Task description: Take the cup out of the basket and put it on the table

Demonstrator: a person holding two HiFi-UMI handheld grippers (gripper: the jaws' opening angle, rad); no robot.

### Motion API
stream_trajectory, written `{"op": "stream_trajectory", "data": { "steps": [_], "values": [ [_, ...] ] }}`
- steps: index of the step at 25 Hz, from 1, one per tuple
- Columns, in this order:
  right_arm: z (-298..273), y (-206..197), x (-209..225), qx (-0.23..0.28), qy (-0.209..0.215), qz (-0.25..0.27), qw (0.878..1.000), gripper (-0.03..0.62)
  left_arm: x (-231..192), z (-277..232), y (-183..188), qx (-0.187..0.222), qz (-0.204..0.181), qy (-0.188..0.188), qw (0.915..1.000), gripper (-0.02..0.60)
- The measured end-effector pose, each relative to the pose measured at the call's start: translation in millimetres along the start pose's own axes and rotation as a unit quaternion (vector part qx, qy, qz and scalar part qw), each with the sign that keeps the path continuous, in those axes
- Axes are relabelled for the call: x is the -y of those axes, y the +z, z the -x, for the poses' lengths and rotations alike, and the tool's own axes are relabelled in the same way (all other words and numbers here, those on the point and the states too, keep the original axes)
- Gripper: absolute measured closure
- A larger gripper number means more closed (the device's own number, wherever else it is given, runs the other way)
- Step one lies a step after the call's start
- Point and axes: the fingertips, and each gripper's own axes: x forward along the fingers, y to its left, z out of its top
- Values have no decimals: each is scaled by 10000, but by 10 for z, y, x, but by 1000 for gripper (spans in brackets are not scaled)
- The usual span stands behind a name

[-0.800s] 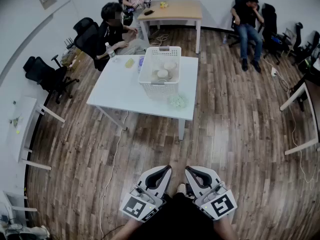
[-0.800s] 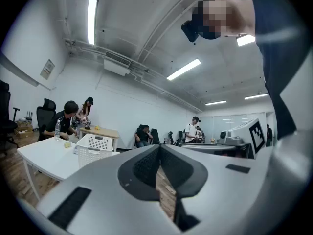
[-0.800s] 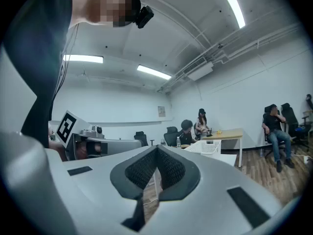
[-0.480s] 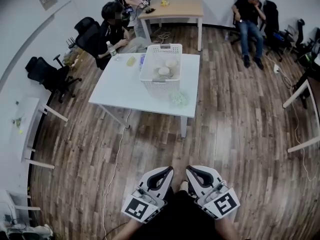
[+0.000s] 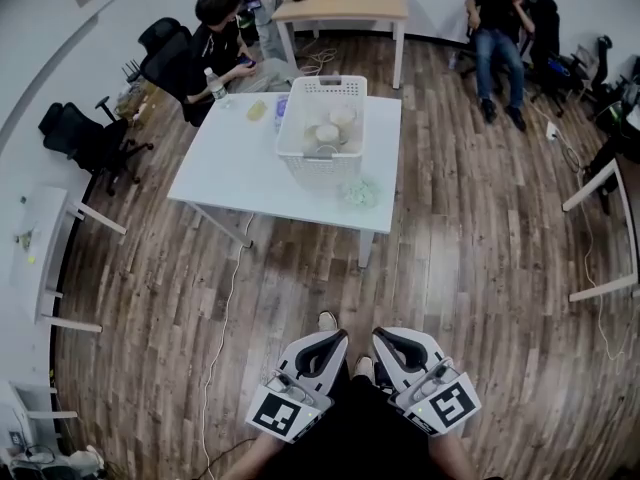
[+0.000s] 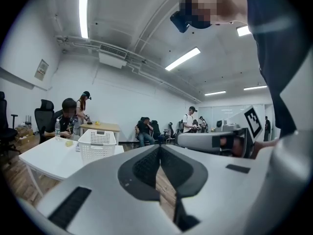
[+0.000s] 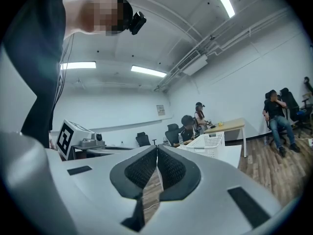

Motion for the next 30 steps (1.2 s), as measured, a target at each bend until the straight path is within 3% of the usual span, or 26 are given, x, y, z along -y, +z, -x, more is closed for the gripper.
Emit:
{"op": "stream_trajectory", "data": {
  "steps": [14, 22, 30],
  "values": [
    [-1299, 479, 396, 63, -124, 526, 9985, 568, -1309, -509, 559, 434, -103, -358, 9984, 572],
    [-1846, 521, 549, 13, -500, 556, 9972, 568, -1904, -628, 540, 217, -169, -630, 9976, 571],
    [-1966, 490, 889, -77, -798, 380, 9961, 568, -2128, -968, 516, 105, -70, -813, 9966, 571]
  ]
}}
